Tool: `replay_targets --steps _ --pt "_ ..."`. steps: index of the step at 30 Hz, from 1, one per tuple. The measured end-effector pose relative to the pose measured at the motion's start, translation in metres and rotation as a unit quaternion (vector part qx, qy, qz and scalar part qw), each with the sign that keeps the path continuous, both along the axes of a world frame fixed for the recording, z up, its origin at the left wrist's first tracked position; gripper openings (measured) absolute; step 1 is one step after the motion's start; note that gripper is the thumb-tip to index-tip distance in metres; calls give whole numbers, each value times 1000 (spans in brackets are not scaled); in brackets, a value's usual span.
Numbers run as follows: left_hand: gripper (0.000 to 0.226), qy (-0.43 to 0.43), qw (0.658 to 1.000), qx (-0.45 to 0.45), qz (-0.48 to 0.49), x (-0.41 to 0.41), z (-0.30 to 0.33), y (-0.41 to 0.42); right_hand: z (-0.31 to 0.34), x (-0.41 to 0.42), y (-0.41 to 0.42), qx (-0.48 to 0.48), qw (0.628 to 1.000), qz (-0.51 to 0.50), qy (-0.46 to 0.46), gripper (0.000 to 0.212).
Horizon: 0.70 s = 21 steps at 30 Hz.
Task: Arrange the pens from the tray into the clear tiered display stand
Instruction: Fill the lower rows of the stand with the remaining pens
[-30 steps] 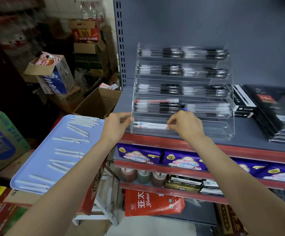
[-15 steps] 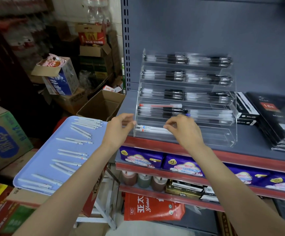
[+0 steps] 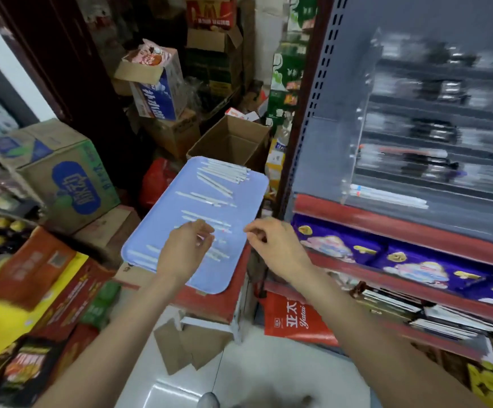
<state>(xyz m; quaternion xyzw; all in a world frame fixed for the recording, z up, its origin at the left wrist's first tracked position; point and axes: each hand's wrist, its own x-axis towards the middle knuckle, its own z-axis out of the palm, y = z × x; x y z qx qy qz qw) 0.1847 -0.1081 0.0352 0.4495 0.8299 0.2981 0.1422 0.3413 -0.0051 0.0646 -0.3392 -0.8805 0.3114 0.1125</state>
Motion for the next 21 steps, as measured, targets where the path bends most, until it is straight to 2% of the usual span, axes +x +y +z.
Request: replay_targets --steps 4,7,10,12,14,16,17,19,21 --pt "25 35 994 -97 -18 -48 -42 -44 -47 -40 -36 -55 996 21 -59 26" --pt "37 61 984 -154 -63 -73 -68 -68 -73 -63 -57 -67 990 34 -117 37" --pt "44 65 974 -188 -106 -84 -87 -82 -88 -82 -69 -63 989 34 -133 44" --pt "46 16 978 -180 -103 -90 -94 -83 -94 -96 -72 -61 987 38 -141 46" --pt "48 3 979 -159 -125 -97 -105 -82 -99 -108 -72 -54 985 41 -160 46" --pt "54 -66 983 -132 -112 -101 -109 -82 -103 -118 -71 -41 981 36 -185 43" --pt "57 -68 987 -115 -94 -104 -113 -83 -105 -121 -69 -36 980 31 -193 39" --pt "51 -32 991 -93 -93 -108 -117 -79 -108 -125 -65 -26 979 22 -202 29" --pt "33 57 987 -107 -108 -112 -109 -71 -109 -126 -62 -17 977 14 -211 21"
